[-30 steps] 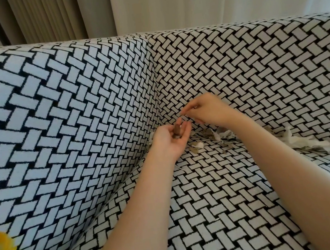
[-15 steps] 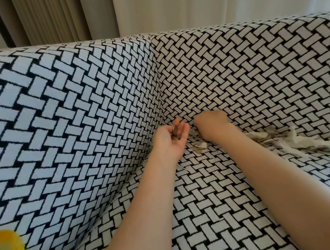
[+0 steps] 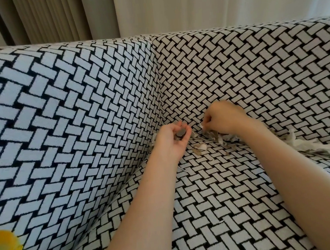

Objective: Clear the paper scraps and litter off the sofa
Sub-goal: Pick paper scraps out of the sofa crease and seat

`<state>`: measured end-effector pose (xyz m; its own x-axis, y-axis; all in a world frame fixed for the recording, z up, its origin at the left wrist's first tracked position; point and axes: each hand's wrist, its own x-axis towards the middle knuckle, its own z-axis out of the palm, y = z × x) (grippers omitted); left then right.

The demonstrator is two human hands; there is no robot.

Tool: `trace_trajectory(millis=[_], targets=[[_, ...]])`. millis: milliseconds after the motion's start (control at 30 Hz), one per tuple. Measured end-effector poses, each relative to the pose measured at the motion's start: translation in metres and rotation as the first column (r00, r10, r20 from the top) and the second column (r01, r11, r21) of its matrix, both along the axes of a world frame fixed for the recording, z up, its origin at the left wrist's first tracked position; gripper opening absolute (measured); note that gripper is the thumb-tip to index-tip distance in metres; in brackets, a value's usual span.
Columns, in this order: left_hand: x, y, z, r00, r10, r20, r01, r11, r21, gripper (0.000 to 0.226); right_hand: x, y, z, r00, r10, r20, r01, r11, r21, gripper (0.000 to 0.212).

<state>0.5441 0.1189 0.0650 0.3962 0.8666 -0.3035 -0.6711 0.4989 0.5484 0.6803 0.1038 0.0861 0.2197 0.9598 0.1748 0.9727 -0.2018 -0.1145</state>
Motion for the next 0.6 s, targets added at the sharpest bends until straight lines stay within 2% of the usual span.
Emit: trace_trajectory(millis=[200,400,600], targets=[[0.001,-0.001,0.001,1.0,-0.015,-0.006,0.015,1.0,0.002,0.02,-0.005,-0.009,0.002,0.992,0.09,0.088,-0.078,0.988,-0.133,0.021],[0.001,-0.004,0.001,0.999,-0.039,-0.021,0.039,0.999,0.003,0.021,-0.009,-0.009,0.001,0.973,0.08,0.216,-0.042,0.983,-0.176,0.02],[0.001,-0.004,0.001,0.999,-0.044,-0.029,0.045,0.999,0.018,0.019,-0.009,-0.01,0.004,0.96,0.036,0.278,0.06,0.943,-0.327,0.023]])
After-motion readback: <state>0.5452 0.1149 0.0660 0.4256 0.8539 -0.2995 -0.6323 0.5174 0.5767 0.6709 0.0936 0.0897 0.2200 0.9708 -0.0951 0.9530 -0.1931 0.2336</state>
